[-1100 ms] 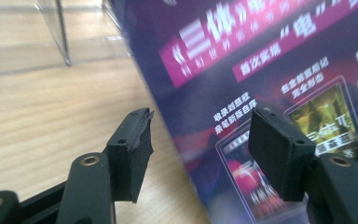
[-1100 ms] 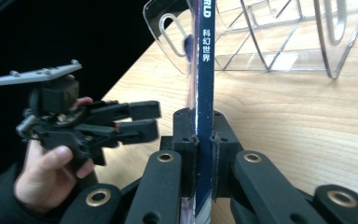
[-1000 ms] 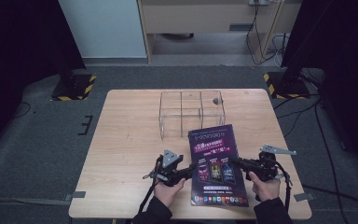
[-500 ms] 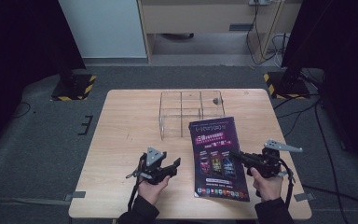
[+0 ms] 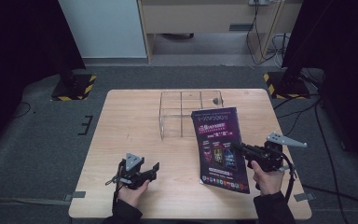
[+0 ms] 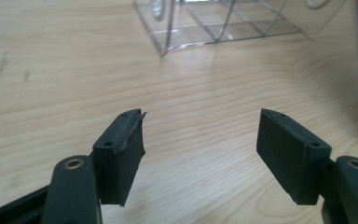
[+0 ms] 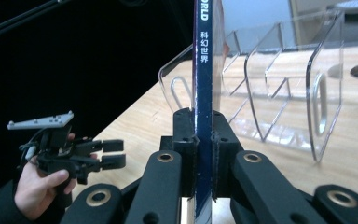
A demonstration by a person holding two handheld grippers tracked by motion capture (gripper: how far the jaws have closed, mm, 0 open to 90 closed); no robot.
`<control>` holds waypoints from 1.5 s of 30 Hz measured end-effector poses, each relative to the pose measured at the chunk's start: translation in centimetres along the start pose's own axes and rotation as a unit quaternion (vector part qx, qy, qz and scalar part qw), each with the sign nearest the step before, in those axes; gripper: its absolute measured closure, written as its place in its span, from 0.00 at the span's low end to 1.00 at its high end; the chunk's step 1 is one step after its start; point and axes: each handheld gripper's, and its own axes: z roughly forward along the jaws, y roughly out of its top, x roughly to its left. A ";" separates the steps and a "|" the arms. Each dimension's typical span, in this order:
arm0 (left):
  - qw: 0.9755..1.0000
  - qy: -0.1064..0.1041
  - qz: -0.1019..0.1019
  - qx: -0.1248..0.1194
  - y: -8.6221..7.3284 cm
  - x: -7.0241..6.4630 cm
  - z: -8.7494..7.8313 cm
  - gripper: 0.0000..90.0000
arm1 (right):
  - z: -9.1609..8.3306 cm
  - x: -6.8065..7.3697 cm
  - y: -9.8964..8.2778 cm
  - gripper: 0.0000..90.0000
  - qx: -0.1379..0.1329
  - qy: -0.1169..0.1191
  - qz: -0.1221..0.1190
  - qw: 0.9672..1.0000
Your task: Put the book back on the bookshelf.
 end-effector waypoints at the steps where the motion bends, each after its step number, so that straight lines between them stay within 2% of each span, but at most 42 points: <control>1: 1.000 0.003 -0.002 0.001 -0.1 0.3 -0.1 0.33 | 0.0 0.1 0.2 0.94 -0.003 -0.001 -0.002 1.000; 9: 0.999 0.039 -0.006 0.029 -1.1 2.3 0.0 0.28 | 0.1 0.6 1.3 0.94 -0.019 -0.015 -0.017 1.000; 14: 0.997 0.055 -0.013 0.057 -1.8 3.1 0.6 0.27 | 0.0 0.8 2.2 0.94 -0.037 -0.022 -0.020 0.999; 23: 0.993 0.085 0.002 0.075 -2.0 3.9 1.1 0.25 | -0.4 0.8 3.8 0.94 -0.067 -0.039 -0.024 0.997; 30: 0.992 0.095 0.013 0.078 -2.0 3.9 1.3 0.23 | -0.1 0.9 4.9 0.94 -0.090 -0.052 -0.030 0.994; 45: 0.993 0.095 0.013 0.073 -2.1 4.0 1.4 0.21 | 0.7 0.4 6.3 0.94 -0.123 -0.079 -0.036 0.989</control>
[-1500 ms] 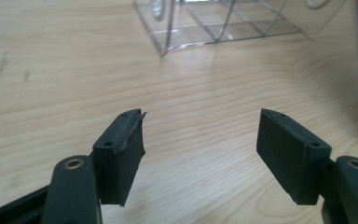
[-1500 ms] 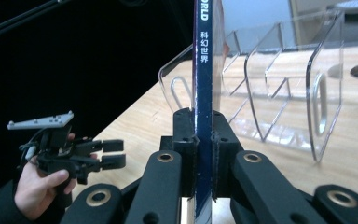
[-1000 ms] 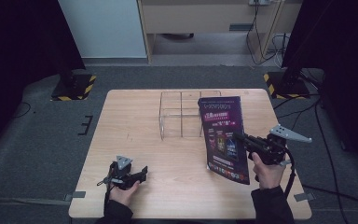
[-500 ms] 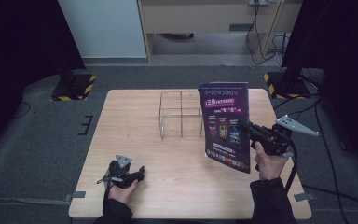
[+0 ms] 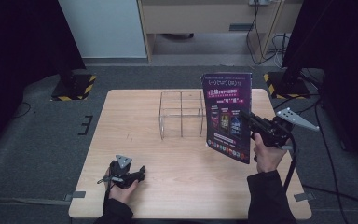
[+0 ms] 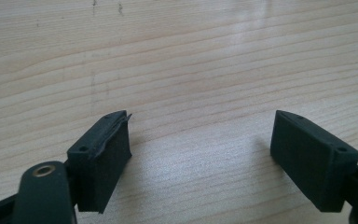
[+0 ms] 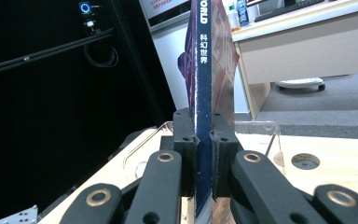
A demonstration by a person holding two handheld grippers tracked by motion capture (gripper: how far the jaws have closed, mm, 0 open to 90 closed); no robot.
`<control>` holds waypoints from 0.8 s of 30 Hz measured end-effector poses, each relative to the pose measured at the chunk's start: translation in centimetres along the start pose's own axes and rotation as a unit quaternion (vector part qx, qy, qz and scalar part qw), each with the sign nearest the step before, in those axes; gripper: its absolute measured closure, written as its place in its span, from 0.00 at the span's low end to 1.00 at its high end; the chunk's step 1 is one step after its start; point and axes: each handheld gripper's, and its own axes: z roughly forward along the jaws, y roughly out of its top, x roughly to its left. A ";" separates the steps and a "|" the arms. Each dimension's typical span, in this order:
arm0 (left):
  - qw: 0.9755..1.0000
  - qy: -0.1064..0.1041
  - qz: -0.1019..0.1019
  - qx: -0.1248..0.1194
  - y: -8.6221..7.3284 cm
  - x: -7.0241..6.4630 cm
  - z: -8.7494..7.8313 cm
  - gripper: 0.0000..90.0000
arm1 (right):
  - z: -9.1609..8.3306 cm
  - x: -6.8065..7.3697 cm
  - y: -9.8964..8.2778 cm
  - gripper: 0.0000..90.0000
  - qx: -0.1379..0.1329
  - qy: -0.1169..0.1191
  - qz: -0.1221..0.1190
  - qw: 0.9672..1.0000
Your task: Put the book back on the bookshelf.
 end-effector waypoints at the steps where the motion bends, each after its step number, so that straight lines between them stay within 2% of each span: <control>1: 1.000 0.000 0.000 0.000 0.0 0.0 0.0 0.20 | 0.1 -0.1 0.0 0.94 -0.001 -0.003 -0.001 1.000; 24: 1.000 -0.002 0.002 0.001 0.0 0.0 0.0 0.19 | 4.0 -1.6 0.9 0.94 -0.026 -0.045 -0.008 0.999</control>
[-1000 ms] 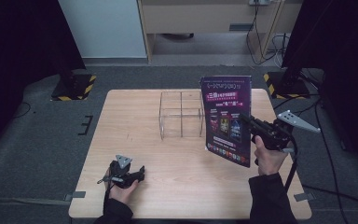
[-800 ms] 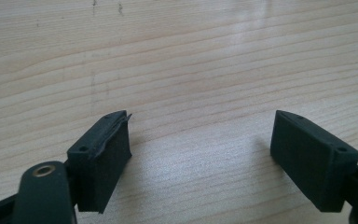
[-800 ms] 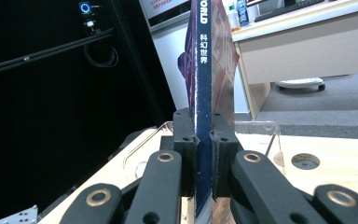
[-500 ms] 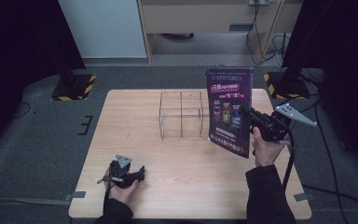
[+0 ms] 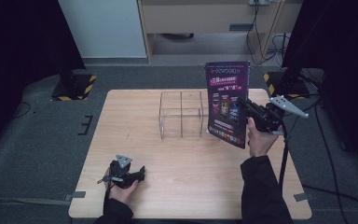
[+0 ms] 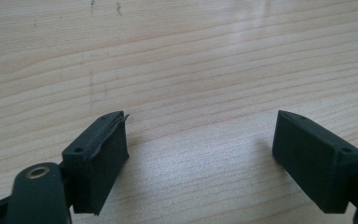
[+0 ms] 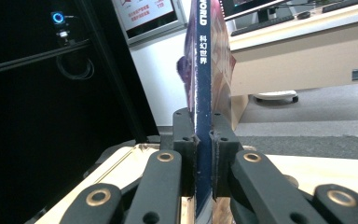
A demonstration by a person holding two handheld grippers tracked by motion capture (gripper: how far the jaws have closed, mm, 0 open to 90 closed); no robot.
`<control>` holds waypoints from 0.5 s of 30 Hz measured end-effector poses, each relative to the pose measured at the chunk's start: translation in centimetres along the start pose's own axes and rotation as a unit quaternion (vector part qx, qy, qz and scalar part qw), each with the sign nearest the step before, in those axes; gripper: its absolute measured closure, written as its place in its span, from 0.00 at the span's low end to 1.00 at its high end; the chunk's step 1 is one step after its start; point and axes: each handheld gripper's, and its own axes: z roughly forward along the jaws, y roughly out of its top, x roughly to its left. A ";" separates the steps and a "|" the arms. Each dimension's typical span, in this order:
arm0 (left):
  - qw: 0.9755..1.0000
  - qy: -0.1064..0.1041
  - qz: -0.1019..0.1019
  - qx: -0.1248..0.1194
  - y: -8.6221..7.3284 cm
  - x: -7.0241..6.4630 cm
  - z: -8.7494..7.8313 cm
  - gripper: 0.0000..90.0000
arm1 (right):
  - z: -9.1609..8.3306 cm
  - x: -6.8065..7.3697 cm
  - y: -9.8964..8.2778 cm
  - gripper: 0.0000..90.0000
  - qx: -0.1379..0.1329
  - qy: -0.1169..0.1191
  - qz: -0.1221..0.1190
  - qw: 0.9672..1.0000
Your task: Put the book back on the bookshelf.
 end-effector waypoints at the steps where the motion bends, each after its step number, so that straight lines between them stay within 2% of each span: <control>1: 1.000 0.000 0.000 0.000 0.0 0.0 0.0 0.19 | 0.2 0.0 0.0 0.94 -0.002 -0.002 -0.001 1.000; 8: 1.000 0.000 0.000 0.000 0.0 0.0 0.0 0.19 | 1.2 -0.3 0.2 0.94 -0.013 -0.015 0.001 1.000; 15: 1.000 0.000 0.000 0.000 0.0 0.0 0.0 0.19 | 2.4 -0.4 -0.1 0.94 -0.012 -0.032 -0.009 0.999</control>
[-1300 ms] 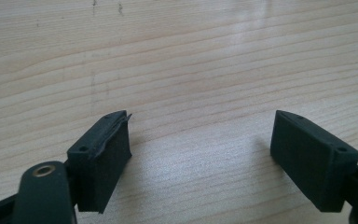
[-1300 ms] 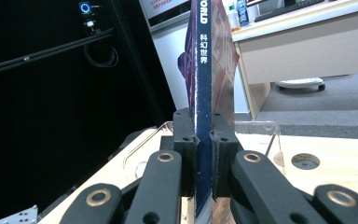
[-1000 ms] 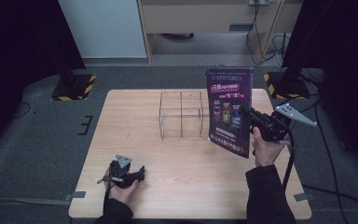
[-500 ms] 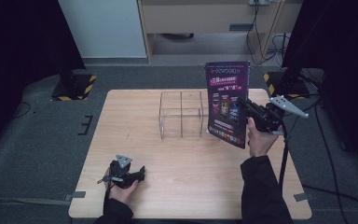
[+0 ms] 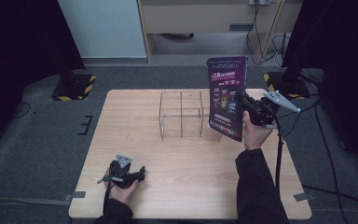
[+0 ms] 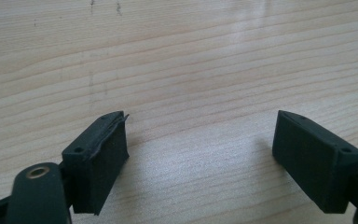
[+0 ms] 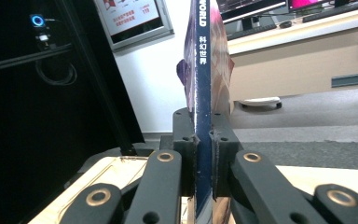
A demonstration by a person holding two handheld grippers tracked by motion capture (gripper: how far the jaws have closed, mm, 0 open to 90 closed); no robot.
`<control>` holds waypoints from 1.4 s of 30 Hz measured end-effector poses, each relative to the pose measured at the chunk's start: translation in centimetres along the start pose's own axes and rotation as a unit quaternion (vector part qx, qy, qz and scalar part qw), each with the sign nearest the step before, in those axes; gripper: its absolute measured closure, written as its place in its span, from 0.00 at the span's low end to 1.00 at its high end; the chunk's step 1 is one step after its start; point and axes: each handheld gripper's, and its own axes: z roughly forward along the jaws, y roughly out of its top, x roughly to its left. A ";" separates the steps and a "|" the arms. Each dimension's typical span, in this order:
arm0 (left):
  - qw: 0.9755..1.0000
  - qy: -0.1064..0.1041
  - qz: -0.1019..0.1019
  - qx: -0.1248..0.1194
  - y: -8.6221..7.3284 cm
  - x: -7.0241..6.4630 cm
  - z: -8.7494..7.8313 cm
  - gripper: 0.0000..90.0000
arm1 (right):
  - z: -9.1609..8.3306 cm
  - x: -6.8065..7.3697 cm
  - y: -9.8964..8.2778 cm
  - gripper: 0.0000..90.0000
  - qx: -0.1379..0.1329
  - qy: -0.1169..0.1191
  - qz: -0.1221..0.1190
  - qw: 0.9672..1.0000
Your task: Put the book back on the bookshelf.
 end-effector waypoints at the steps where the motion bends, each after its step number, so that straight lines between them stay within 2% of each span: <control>1: 1.000 0.000 0.000 0.000 0.0 0.0 0.0 0.19 | 0.2 0.0 -0.1 0.94 0.000 -0.001 0.001 1.000; 15: 1.000 0.000 0.000 0.000 0.0 0.0 0.0 0.19 | 2.3 0.7 -2.4 0.94 0.000 -0.013 -0.003 1.000; 21: 1.000 0.000 0.000 0.000 0.0 0.0 0.0 0.19 | 3.0 0.8 -3.4 0.94 0.007 -0.022 -0.011 1.000; 38: 1.000 0.000 0.000 0.000 0.0 0.0 0.0 0.19 | 2.5 1.1 -5.9 0.94 -0.017 -0.031 -0.017 0.999; 42: 1.000 0.000 0.000 0.000 0.0 0.0 0.0 0.19 | 2.3 1.2 -6.4 0.94 -0.021 -0.026 -0.013 0.999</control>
